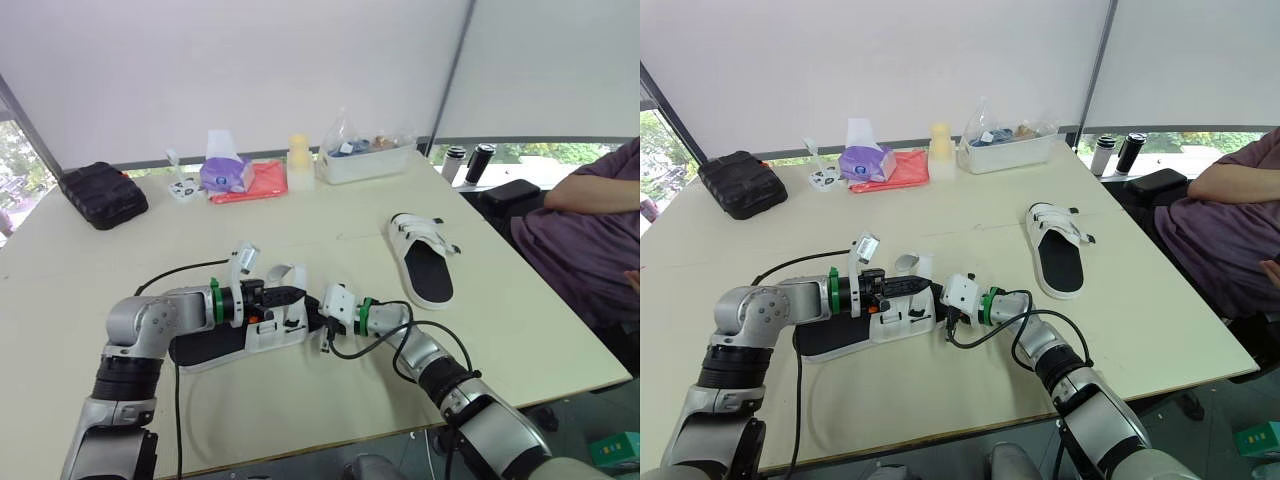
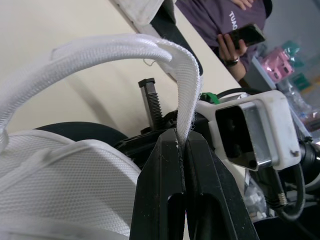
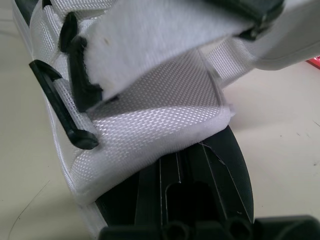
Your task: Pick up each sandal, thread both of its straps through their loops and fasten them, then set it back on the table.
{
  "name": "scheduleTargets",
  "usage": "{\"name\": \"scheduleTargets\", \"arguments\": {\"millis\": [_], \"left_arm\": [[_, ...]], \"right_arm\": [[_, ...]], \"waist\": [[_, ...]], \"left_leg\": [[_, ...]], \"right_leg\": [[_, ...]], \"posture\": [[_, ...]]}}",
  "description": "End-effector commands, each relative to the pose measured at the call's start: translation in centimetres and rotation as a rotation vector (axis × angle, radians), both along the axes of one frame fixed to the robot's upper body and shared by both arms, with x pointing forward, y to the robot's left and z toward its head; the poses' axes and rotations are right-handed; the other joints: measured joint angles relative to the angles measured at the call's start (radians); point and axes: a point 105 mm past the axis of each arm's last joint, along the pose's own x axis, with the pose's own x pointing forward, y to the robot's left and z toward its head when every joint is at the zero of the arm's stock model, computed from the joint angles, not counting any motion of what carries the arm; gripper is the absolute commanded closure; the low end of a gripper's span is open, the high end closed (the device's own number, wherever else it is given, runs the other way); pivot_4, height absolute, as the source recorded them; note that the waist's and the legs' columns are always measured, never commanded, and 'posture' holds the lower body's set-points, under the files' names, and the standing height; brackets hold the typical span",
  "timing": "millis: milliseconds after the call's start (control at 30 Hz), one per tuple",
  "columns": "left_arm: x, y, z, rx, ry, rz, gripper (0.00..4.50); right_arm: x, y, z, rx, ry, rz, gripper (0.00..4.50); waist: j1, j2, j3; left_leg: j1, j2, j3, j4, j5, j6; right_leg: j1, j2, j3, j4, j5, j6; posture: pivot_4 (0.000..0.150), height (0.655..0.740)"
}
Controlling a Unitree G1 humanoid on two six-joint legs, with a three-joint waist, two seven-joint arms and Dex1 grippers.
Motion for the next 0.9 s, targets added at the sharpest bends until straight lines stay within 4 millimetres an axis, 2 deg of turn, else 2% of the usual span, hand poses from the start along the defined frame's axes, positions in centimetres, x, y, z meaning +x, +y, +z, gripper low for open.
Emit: {"name": "scheduleTargets", "arguments": {"millis": [33, 600, 767, 900], "left_arm": [[-0.1, -0.1, 1.3, -0.016, -0.051, -0.012, 4.44], [-1.3, 0.0, -1.2, 0.122, -0.087, -0.043, 4.44], [-0.3, -0.8, -1.0, 0.078, -0.117, 0.036, 4.44], [-0.5, -1.0, -1.6, 0.077, -0.104, 0.043, 4.44]], "right_arm": [[-3.4, -6.8, -11.1, -0.347, 0.343, -0.156, 4.5], [-3.4, -6.7, -11.1, -0.347, 0.339, -0.153, 4.5], [-3.5, -6.7, -11.2, -0.346, 0.341, -0.151, 4.5], [-3.6, -6.7, -11.2, -0.346, 0.341, -0.151, 4.5]], "waist": [[0.0, 0.0, 0.0], [-0.001, 0.0, 0.0], [0.0, 0.001, -0.001], [0.0, 0.001, -0.001]], "left_leg": [[0.0, 0.0, 0.0, 0.0, 0.0, 0.0], [0.0, 0.0, 0.0, 0.0, 0.0, 0.0], [0.0, 0.0, 0.0, 0.0, 0.0, 0.0], [0.0, 0.0, 0.0, 0.0, 0.0, 0.0]], "right_leg": [[0.0, 0.0, 0.0, 0.0, 0.0, 0.0], [0.0, -0.001, 0.0, 0.0, 0.0, 0.0], [0.0, -0.001, 0.0, 0.0, 0.0, 0.0], [0.0, -0.001, 0.0, 0.0, 0.0, 0.0]], "posture": [[0.15, 0.74], [0.15, 0.74], [0.15, 0.74], [0.15, 0.74]]}}
